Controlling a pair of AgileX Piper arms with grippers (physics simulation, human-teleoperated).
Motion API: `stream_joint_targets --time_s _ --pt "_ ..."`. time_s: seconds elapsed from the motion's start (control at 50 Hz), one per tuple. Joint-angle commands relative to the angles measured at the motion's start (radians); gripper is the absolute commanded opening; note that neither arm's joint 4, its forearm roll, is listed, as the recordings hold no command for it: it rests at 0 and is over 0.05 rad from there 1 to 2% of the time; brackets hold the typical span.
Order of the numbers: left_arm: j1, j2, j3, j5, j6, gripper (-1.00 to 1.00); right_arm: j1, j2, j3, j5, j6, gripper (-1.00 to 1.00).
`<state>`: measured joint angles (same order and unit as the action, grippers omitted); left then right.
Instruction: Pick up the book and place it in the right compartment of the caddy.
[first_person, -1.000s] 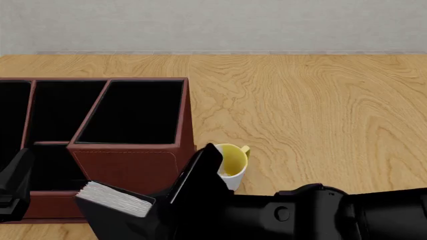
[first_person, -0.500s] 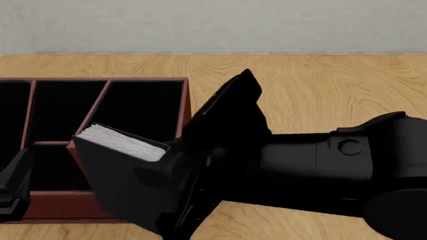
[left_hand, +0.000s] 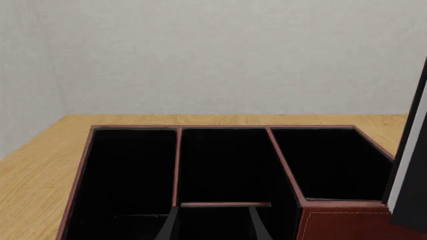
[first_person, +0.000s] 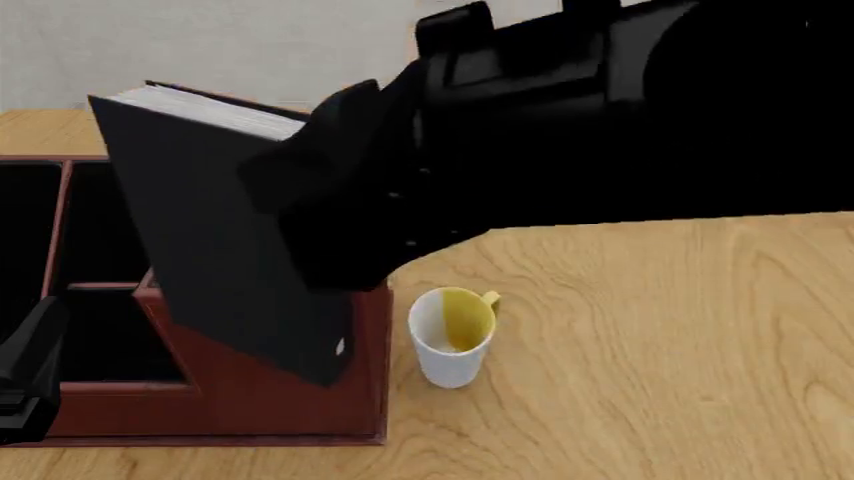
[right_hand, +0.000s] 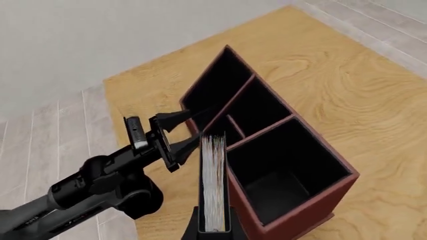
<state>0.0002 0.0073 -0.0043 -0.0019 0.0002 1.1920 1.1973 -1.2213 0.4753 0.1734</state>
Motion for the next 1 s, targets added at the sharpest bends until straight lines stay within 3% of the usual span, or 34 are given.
stream_joint_targets --time_s 0.02,0.16,0.28,0.48,0.72,1.0 --pt "0.000 0.000 0.000 0.000 0.000 1.00 -0.032 0.031 -0.225 0.165 -0.005 -1.00" --pt "0.000 0.000 0.000 0.000 0.000 1.00 -0.057 0.054 -0.317 0.225 -0.011 -1.00" --pt "0.000 0.000 0.000 0.000 0.000 1.00 -0.152 0.091 -0.409 0.293 -0.038 -1.00" --pt "0.000 0.000 0.000 0.000 0.000 1.00 -0.188 0.115 -0.496 0.360 -0.081 -1.00" --pt "0.000 0.000 0.000 0.000 0.000 1.00 -0.261 0.119 -0.525 0.382 -0.101 -1.00" --pt "0.000 0.000 0.000 0.000 0.000 1.00 -0.395 0.103 -0.493 0.354 -0.070 -1.00"
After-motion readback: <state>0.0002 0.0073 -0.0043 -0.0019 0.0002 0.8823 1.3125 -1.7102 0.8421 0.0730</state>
